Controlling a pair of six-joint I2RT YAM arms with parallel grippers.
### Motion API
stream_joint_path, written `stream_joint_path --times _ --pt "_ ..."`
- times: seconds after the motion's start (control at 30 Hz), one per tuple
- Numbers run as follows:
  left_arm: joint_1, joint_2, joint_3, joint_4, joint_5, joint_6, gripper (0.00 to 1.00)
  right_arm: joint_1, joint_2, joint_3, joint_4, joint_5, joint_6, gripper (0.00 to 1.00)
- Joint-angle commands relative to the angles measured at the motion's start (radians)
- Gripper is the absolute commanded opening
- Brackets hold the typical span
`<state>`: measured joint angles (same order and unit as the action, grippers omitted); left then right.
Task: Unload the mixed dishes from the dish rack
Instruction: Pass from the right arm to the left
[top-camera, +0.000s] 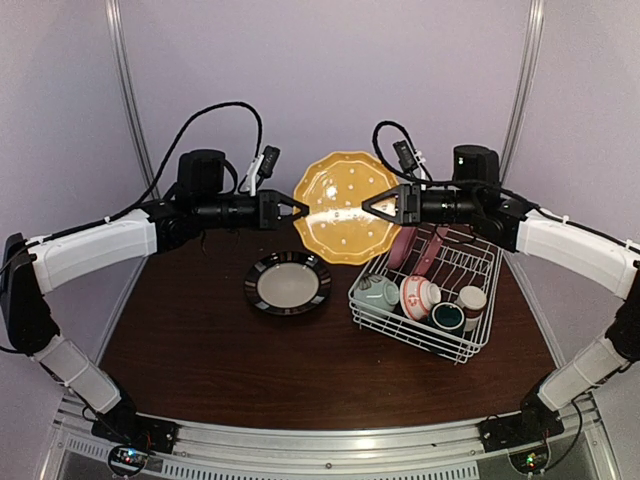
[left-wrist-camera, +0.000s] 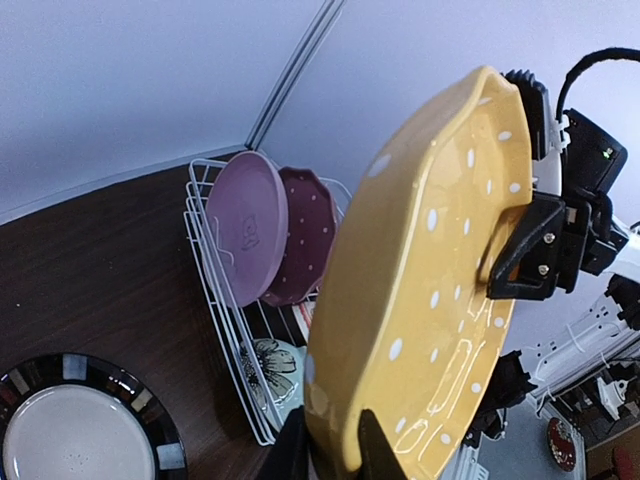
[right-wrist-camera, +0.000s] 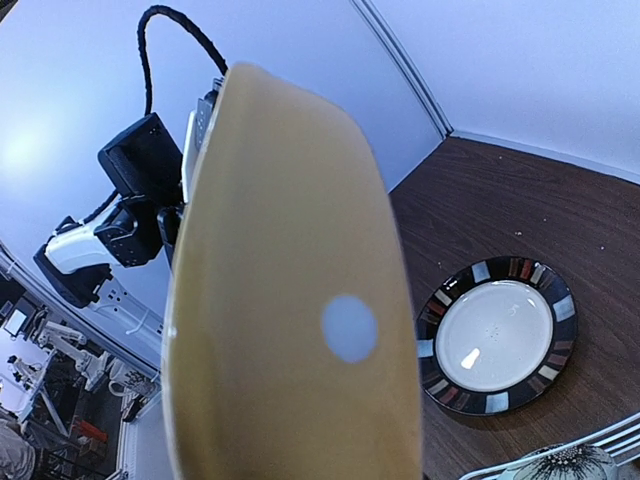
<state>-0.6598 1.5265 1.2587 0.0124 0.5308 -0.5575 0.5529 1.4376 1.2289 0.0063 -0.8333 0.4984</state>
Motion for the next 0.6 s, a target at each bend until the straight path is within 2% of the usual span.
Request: stream_joint_path --times 0.0,0.07,0.13,0.3,0.5,0.57 --pt "0.022 -0.008 -0.011 0.123 0.047 -0.059 0.0 -0.031 -0.01 0.002 0.121 -0.006 0.072 0.28" --pt "0.031 -0.001 -0.015 0.148 0.061 -0.09 0.0 -0.042 0.0 -0.005 0.127 0.001 0.094 0.34" --pt "0.036 0.012 -0.016 0.166 0.075 -0.122 0.0 -0.049 0.01 -0.009 0.124 0.015 0.112 0.48" --pt "0.054 0.039 -0.017 0.2 0.1 -0.205 0.0 -0.054 0.026 -0.01 0.119 0.033 0.126 0.64" --pt "0.087 0.066 -0.036 0.217 0.123 -0.282 0.0 -0.07 0.028 -0.004 0.069 0.083 0.114 0.98" --pt "0.098 0.069 -0.041 0.209 0.122 -0.288 0.0 -0.084 0.021 -0.001 0.053 0.097 0.107 1.0"
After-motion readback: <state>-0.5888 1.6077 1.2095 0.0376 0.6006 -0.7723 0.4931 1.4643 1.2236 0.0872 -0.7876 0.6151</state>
